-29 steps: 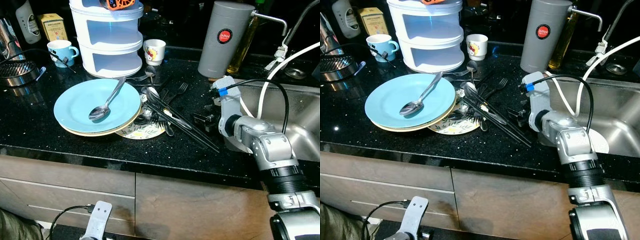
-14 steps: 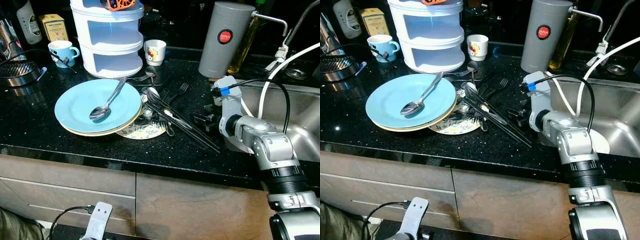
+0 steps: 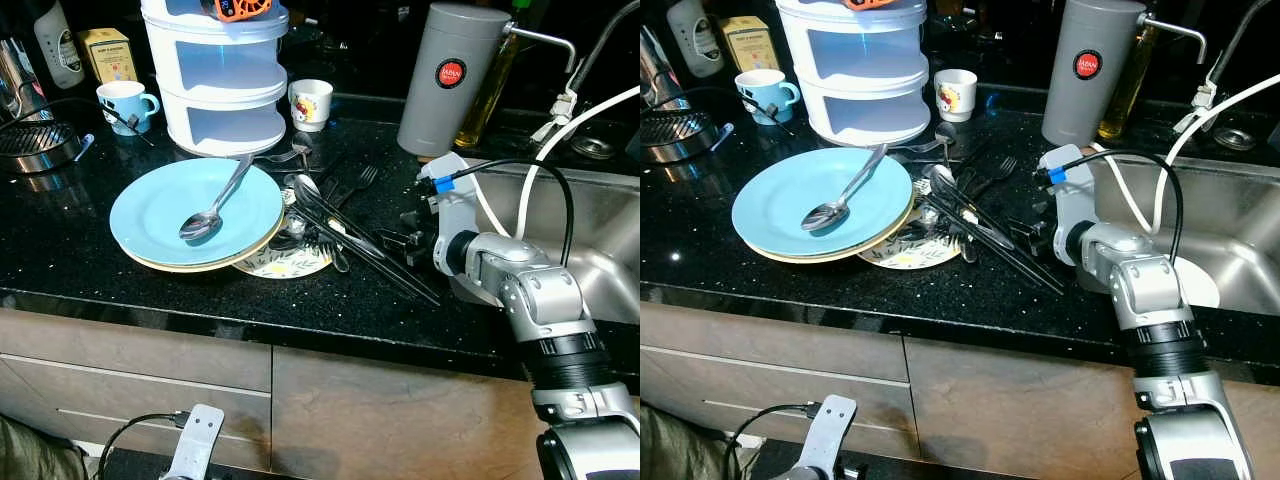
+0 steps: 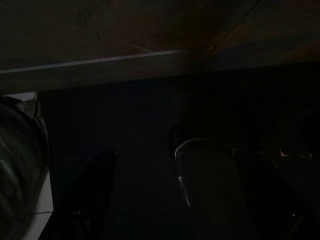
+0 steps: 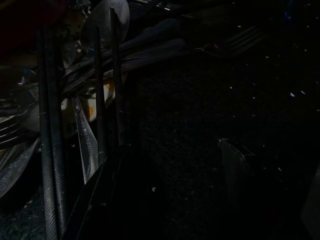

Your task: Kitchen organization

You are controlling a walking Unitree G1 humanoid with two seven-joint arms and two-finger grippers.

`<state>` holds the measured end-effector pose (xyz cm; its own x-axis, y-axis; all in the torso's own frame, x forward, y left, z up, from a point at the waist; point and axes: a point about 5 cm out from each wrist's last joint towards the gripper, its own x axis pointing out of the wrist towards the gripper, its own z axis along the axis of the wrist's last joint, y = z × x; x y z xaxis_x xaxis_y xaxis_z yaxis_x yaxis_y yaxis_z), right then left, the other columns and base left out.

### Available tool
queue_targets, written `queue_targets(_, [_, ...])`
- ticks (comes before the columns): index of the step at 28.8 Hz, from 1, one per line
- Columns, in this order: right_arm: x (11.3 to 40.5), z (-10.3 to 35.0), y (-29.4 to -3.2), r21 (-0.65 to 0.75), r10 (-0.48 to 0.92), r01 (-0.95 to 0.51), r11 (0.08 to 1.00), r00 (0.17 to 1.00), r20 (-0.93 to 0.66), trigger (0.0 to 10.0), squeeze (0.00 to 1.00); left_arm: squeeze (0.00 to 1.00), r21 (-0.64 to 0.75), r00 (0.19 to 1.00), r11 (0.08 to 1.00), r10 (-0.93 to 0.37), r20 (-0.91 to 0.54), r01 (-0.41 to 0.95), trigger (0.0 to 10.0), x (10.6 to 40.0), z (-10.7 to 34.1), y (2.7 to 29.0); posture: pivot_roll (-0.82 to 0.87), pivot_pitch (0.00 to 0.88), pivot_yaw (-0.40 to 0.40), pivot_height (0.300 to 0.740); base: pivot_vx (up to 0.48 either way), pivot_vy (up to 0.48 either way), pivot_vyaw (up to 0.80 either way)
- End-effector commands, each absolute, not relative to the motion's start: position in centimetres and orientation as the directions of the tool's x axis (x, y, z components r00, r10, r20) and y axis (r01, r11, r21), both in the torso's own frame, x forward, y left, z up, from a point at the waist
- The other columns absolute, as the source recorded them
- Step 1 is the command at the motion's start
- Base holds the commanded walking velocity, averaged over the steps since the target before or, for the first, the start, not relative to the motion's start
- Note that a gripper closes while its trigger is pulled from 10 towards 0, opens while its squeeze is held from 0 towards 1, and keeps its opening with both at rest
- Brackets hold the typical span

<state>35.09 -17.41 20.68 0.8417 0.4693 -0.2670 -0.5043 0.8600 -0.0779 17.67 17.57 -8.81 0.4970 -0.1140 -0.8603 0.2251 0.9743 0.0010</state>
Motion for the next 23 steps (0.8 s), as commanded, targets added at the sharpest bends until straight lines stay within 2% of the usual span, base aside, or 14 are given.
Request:
queue_targets(1, [34.81, 20.24, -17.08, -0.066, 0.483, -0.52, 0.852, 0.828, -0.284, 10.0, 0.0, 0.0, -0.004, 0.478, 0.975, -0.111, -0.871, 0.221, 10.0, 17.16, -9.07, 17.52, 0.03, 0.0, -0.036, 0.74, 0.0, 0.0, 0.0])
queue_targets(7, [34.6, 20.64, -16.69, -0.023, 0.518, -0.542, 0.84, 0.814, -0.264, 10.0, 0.0, 0.0, -0.005, 0.479, 0.975, -0.113, -0.871, 0.221, 10.0, 17.24, -9.03, 17.54, 0.03, 0.0, -0.037, 0.74, 0.0, 0.0, 0.0])
queue_targets(23, [34.36, 20.17, -16.29, -0.067, 0.506, -0.547, 0.834, 0.808, -0.301, 10.0, 0.0, 0.0, -0.004, 0.481, 0.976, -0.111, -0.87, 0.218, 10.0, 17.3, -9.0, 17.57, 0.03, 0.0, -0.039, 0.74, 0.0, 0.0, 0.0])
